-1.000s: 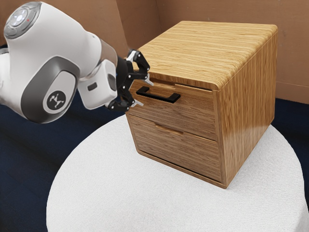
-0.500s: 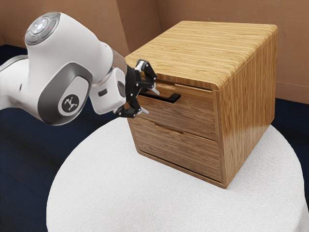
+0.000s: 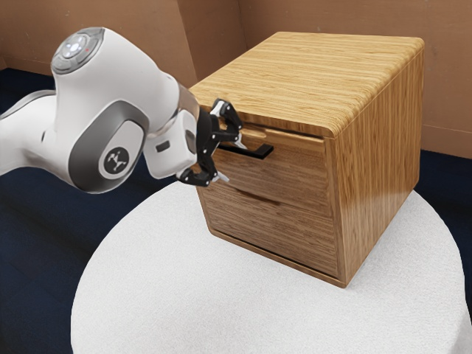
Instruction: Pull the drawer handle with one arm to open the drawer
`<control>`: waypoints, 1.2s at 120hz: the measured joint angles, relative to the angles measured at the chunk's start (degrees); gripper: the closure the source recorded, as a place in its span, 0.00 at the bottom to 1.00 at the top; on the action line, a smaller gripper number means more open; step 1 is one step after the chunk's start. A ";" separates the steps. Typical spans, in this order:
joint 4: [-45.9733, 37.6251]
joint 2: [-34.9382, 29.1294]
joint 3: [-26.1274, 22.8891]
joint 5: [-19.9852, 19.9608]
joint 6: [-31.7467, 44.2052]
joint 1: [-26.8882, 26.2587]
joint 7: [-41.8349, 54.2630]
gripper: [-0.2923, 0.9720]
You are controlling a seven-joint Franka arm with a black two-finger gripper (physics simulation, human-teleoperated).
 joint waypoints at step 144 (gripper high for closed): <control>-9.29 -12.94 0.50 -1.47 -3.70 0.06 0.20 0.53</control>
